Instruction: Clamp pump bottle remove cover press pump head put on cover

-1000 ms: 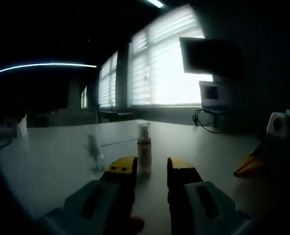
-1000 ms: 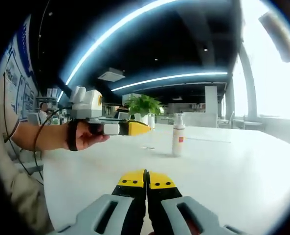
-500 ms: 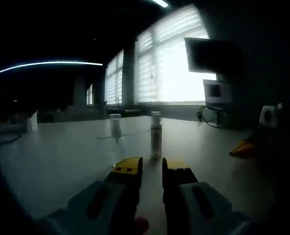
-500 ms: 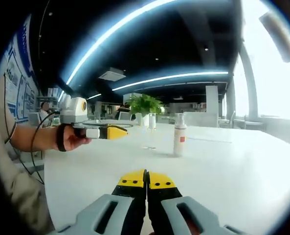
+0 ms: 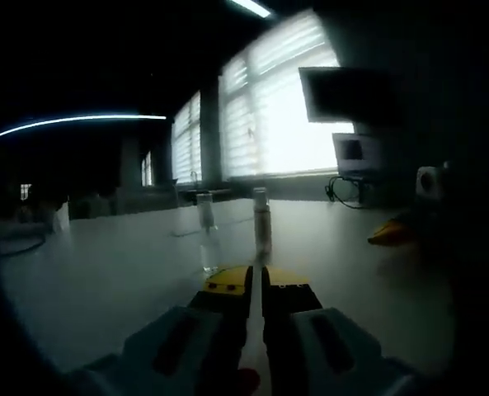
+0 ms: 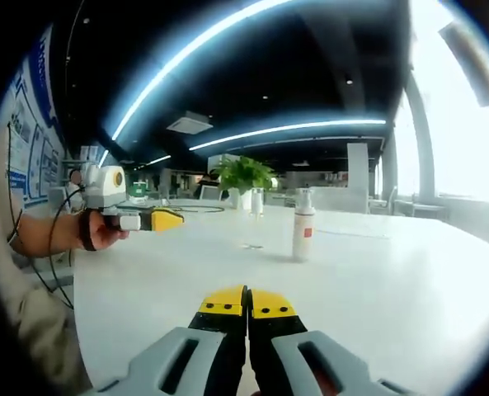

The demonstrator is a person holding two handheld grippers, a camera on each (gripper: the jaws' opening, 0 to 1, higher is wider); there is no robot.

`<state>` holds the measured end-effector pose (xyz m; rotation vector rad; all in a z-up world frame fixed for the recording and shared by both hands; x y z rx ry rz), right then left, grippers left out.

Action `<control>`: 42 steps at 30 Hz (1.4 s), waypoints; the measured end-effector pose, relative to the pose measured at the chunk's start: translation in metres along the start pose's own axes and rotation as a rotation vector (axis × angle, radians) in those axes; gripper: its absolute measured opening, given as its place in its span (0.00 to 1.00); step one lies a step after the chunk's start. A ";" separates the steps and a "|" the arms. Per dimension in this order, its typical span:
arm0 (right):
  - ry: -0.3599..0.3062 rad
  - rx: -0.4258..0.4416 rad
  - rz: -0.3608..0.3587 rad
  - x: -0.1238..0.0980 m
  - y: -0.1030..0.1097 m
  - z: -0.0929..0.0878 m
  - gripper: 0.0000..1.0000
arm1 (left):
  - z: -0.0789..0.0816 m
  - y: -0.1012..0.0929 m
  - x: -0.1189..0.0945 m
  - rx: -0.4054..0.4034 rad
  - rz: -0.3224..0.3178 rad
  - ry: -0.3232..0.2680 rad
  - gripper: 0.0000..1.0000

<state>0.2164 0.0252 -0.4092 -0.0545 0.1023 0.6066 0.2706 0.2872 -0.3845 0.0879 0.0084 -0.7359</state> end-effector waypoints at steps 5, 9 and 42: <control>0.005 0.013 -0.002 0.000 0.000 0.000 0.00 | -0.005 -0.005 -0.009 0.016 0.008 0.008 0.00; 0.007 0.045 -0.006 0.000 -0.002 0.000 0.00 | -0.011 -0.007 -0.014 -0.005 0.008 0.020 0.00; 0.016 -0.023 -0.012 0.002 0.003 -0.002 0.00 | -0.022 0.002 -0.023 -0.116 0.002 0.014 0.00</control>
Point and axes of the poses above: the point that each gripper's makers call its tool centre point, and the gripper's own axes: x roughly forward along the fingers, y roughly to its left, z roughly out of its top, the point moved 7 cm from there along -x, roughly backward along the fingers, and after that the axes turned 2 degrees about y, right-handed, at the moved point
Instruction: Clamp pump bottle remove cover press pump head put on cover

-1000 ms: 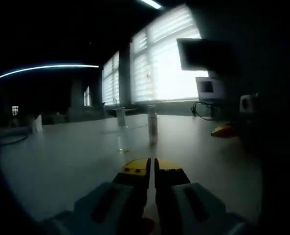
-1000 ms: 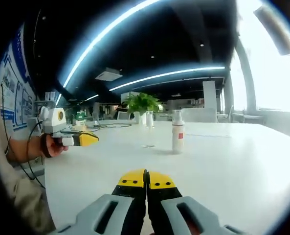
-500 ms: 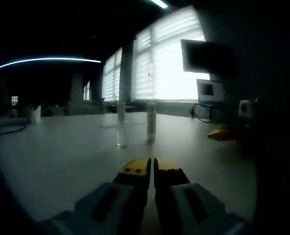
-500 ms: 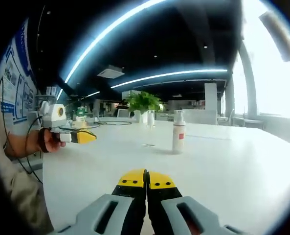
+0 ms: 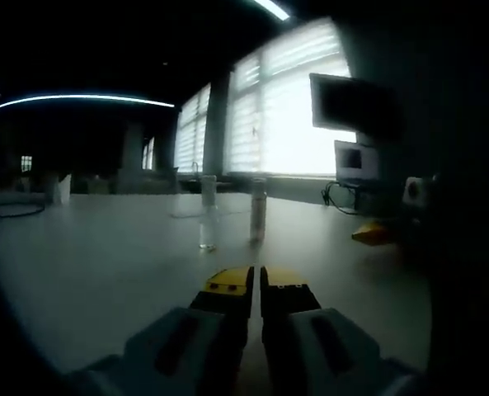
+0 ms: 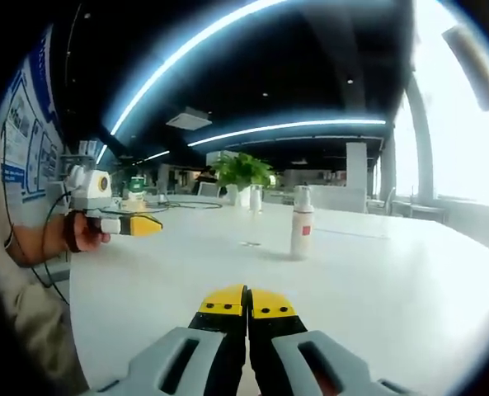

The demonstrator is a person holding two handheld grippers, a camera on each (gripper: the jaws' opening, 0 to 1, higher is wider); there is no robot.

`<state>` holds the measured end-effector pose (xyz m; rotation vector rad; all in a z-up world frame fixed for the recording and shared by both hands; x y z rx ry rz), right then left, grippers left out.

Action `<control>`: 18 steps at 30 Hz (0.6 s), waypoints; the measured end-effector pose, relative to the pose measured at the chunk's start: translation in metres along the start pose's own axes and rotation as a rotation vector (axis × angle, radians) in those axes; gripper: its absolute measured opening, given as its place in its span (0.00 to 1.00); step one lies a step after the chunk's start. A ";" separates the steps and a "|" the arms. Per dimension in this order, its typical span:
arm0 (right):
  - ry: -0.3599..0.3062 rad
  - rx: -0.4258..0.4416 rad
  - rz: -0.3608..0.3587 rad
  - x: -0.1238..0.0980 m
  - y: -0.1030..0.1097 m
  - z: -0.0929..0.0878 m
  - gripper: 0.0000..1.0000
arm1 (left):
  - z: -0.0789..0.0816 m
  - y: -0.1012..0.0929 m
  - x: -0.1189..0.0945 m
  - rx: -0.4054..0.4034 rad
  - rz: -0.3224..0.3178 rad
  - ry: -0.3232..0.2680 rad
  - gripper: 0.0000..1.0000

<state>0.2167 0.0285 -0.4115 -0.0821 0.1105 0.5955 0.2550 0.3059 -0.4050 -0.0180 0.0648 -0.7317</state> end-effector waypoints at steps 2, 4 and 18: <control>0.001 0.003 0.000 0.000 0.000 0.000 0.00 | 0.002 0.002 -0.002 0.001 0.025 -0.019 0.00; 0.000 0.005 0.003 0.000 0.000 0.000 0.00 | 0.003 0.003 -0.003 0.001 0.032 -0.027 0.00; -0.002 -0.003 0.007 0.000 -0.003 -0.001 0.00 | 0.002 0.001 -0.001 0.029 0.016 -0.020 0.00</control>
Point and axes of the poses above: the point that each gripper's makers call its tool centre point, and the gripper's own axes: x roughly forward along the fingers, y roughly to its left, z roughly out of its top, the point moved 7 cm from there along -x, roughly backward along the fingers, and after that the axes turned 2 degrees about y, right-handed, at the moved point
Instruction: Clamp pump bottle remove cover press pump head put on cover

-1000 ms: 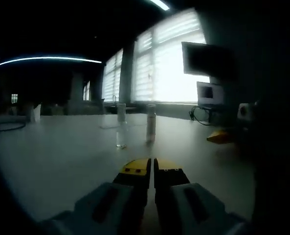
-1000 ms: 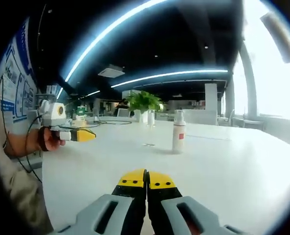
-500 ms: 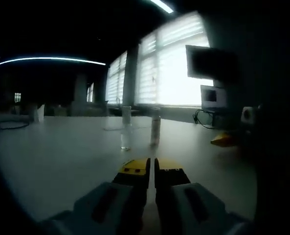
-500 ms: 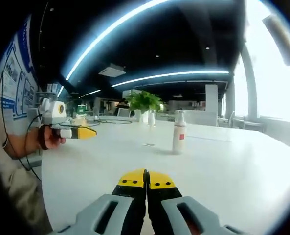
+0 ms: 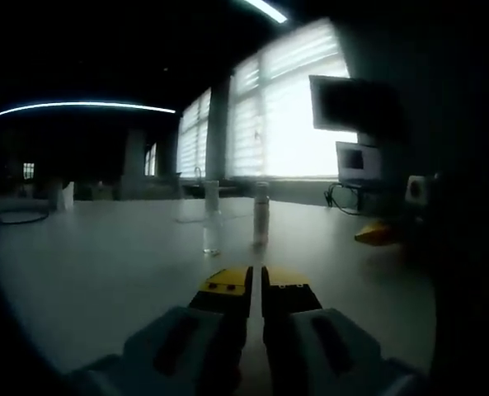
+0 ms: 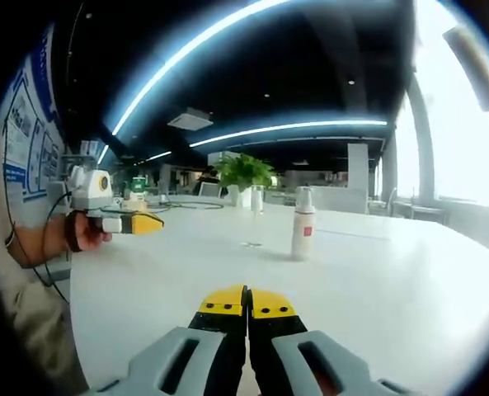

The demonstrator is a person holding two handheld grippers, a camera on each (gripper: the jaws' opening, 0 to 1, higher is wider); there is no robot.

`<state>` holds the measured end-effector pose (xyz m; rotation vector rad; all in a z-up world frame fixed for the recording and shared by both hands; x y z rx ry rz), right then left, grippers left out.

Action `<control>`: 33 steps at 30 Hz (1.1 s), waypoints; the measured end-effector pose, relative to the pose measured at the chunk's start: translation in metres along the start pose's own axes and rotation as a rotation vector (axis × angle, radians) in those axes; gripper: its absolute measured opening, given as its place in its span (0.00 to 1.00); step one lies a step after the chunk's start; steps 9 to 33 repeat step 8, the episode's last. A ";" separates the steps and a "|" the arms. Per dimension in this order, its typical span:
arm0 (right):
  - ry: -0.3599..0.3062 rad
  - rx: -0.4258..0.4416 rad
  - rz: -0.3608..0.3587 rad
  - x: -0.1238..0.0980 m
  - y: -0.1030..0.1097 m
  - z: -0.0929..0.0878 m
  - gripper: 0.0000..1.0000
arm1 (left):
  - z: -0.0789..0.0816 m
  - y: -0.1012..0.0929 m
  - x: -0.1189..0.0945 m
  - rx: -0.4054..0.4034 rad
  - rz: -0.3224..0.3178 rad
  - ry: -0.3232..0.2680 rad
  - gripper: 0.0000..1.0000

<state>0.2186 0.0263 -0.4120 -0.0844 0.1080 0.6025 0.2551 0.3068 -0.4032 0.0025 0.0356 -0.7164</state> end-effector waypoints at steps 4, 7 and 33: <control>0.002 0.000 0.001 0.000 -0.001 0.000 0.00 | 0.000 0.002 0.000 -0.016 0.004 -0.004 0.00; -0.001 -0.001 -0.003 0.000 -0.001 0.000 0.00 | 0.000 0.003 0.000 -0.016 0.004 -0.005 0.00; -0.001 -0.001 -0.006 0.000 -0.002 0.000 0.00 | 0.000 0.003 0.000 -0.015 0.004 -0.004 0.00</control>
Point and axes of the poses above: the point that each gripper's makers call its tool centre point, and the gripper's own axes: x roughly forward along the fingers, y roughly to its left, z roughly out of its top, the point moved 7 cm from there along -x, roughly backward along the fingers, and after that the axes turned 2 degrees about y, right-handed, at the moved point
